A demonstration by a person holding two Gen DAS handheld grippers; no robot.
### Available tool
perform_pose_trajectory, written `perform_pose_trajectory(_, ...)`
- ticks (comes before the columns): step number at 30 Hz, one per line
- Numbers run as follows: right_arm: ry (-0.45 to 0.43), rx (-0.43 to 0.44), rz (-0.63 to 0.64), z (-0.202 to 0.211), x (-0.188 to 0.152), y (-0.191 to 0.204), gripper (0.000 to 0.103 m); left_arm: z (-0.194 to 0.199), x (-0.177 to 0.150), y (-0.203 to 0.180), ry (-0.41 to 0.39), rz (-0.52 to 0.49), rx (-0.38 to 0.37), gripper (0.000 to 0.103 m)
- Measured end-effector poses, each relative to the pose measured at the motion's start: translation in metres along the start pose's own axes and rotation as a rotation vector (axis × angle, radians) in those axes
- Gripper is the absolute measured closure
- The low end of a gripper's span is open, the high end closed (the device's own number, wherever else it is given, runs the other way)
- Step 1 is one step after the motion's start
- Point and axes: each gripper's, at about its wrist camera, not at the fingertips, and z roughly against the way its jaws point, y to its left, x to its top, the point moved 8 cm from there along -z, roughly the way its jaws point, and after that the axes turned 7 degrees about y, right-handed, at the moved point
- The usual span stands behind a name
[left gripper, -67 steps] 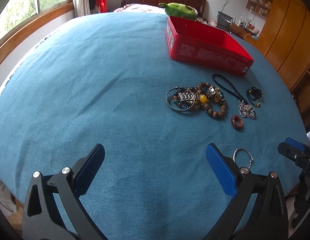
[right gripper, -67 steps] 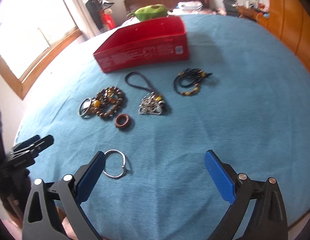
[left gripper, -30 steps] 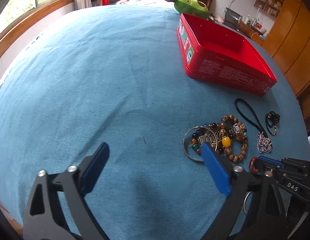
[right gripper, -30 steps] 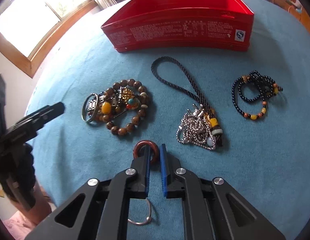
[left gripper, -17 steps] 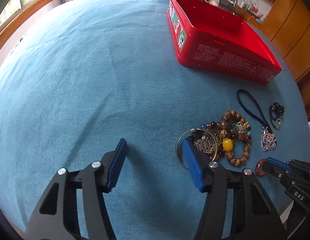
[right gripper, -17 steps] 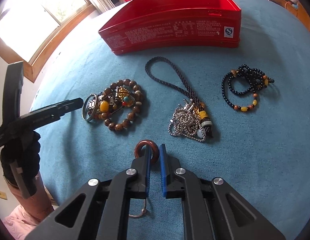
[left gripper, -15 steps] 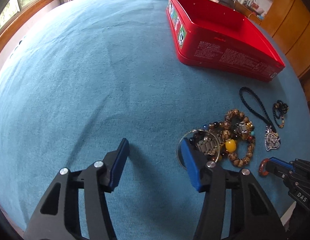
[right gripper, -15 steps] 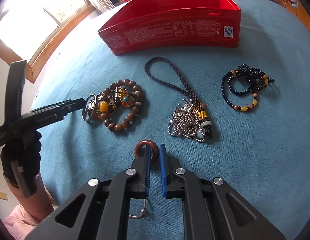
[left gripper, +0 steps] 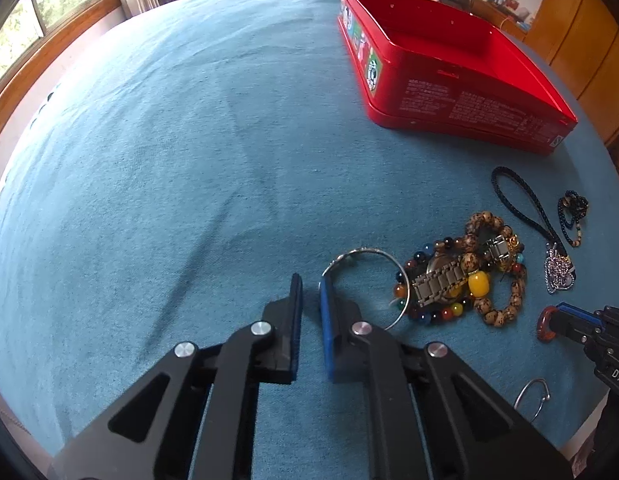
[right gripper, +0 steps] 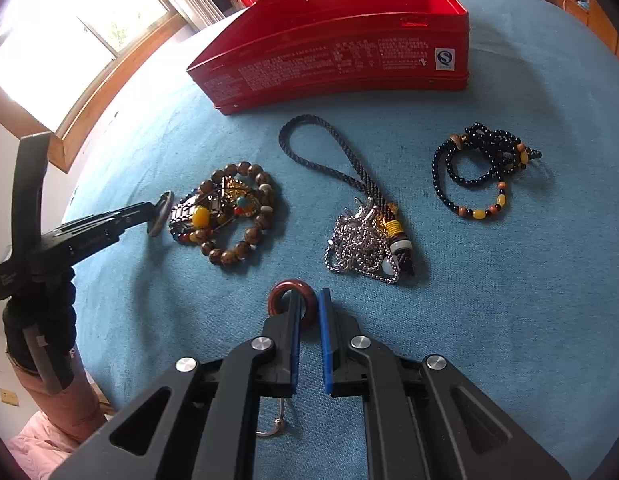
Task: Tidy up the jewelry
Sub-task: 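Close the left tool on the silver bangle while the right tool holds the red ring, then carry both items into the red box and open both tools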
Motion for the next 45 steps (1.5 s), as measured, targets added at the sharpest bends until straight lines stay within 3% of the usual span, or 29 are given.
perform_pose_trajectory(6,0.000,-0.004,0.002,0.000,0.000,0.004,0.094,-0.005,0.000,-0.002,0.008,-0.017,0.031,0.091)
perform_pose_trajectory(10,0.002,-0.007,0.002,-0.002,-0.001,0.004,0.094,-0.010,0.006,-0.013,-0.011,-0.024,0.036,0.096)
perform_pose_trajectory(18,-0.024,0.001,0.017,0.004,-0.001,0.006,0.095,-0.003,0.000,-0.005,-0.044,0.058,-0.068,0.103)
perform_pose_trajectory(32,-0.136,0.066,0.015,0.049,0.021,0.000,0.095,0.052,0.002,-0.016,-0.149,0.037,-0.138,0.103)
perform_pose_trajectory(39,-0.242,0.083,0.009,0.089,0.070,-0.003,0.095,0.071,0.044,-0.030,-0.188,0.009,-0.155,0.102)
perform_pose_trajectory(45,-0.295,0.079,-0.037,0.104,0.136,-0.020,0.095,0.083,0.100,-0.055,-0.235,-0.010,-0.146,0.102)
